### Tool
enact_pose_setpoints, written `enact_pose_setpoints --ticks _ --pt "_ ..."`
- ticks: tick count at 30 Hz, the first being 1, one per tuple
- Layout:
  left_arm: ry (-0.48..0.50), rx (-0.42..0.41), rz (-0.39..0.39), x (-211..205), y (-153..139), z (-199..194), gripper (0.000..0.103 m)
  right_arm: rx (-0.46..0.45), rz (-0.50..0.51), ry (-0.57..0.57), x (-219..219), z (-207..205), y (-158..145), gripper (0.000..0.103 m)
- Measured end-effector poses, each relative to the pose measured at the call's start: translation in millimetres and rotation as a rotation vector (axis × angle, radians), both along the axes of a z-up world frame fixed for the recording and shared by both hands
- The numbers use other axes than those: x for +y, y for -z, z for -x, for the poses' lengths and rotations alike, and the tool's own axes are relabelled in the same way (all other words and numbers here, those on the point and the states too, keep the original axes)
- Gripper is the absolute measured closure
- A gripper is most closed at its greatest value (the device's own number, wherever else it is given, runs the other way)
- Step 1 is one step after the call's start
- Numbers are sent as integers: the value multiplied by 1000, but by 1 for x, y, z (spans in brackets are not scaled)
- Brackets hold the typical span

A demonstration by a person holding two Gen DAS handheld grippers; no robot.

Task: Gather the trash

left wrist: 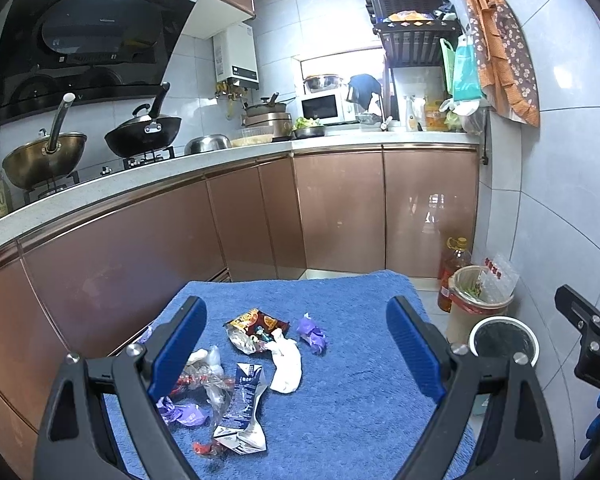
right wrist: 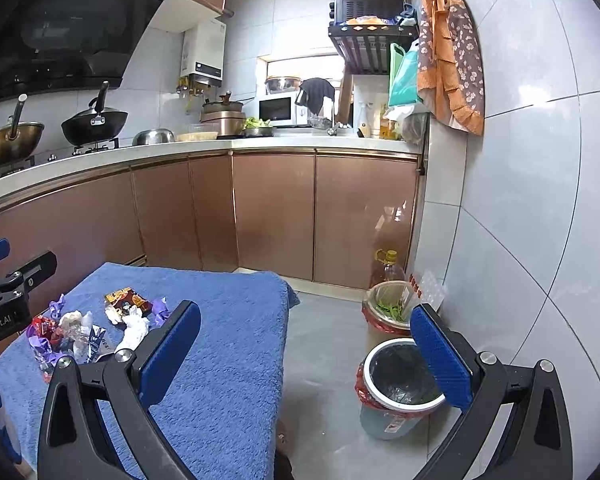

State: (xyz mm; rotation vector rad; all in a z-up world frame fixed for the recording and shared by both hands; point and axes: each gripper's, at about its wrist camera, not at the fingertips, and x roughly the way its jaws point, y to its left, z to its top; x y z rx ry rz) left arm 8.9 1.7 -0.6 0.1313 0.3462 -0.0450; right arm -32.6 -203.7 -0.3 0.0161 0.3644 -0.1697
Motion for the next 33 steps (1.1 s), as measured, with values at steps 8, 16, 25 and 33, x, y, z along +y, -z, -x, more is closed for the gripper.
enact_pose_setpoints --ticks 8,16,25,33 --pt "18 15 3 -3 2 -7 11 -1 -15 3 -3 -6 4 0" --pt "43 9 -3 -7 5 -12 11 16 -13 -8 1 -15 13 0" --pt "107 55 -6 -17 7 -26 11 25 -15 -3 -1 -24 19 0" --pt "130 103 8 -15 15 -39 11 64 -25 -15 -2 -38 29 0"
